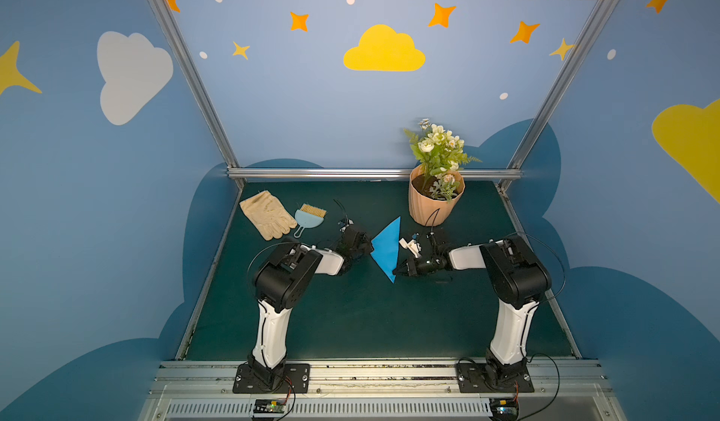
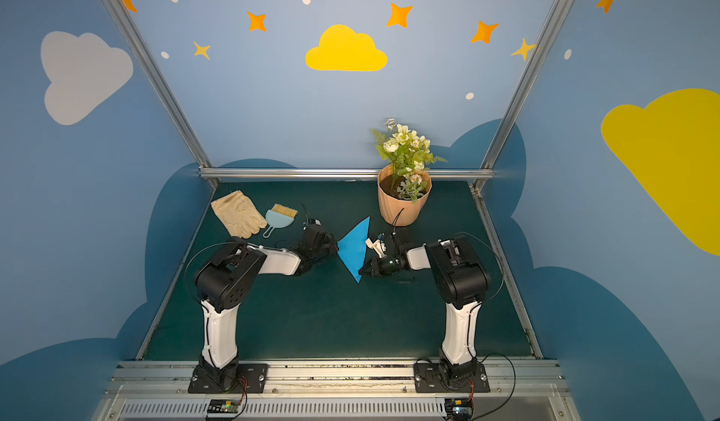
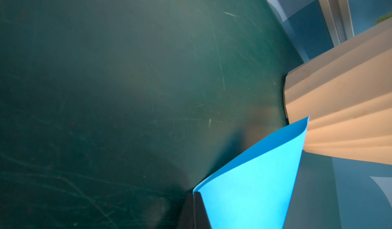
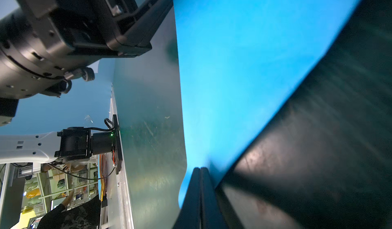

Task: Fold the square paper diagonally
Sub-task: Fold the paper at the center of the board.

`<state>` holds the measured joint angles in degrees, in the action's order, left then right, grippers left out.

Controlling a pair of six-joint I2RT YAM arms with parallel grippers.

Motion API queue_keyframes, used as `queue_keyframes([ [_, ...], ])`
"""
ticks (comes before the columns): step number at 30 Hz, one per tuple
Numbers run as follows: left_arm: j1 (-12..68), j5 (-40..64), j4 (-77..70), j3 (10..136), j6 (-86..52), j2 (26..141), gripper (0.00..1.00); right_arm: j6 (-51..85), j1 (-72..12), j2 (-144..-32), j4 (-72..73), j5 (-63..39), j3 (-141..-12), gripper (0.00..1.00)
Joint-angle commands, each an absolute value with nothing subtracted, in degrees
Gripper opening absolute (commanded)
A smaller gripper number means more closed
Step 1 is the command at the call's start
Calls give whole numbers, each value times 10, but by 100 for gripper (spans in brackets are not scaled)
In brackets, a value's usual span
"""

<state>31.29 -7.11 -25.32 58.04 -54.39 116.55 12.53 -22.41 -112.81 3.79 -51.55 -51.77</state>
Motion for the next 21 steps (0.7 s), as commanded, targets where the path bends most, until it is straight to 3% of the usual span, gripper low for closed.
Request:
queue_keyframes([
  [1,305,-88,-222,582,-536,1178,2,96,-235,-1133,-45,-500,-491,0],
  [21,302,-91,-221,576,-534,1176,2,96,-252,-1111,-36,-490,-447,0],
])
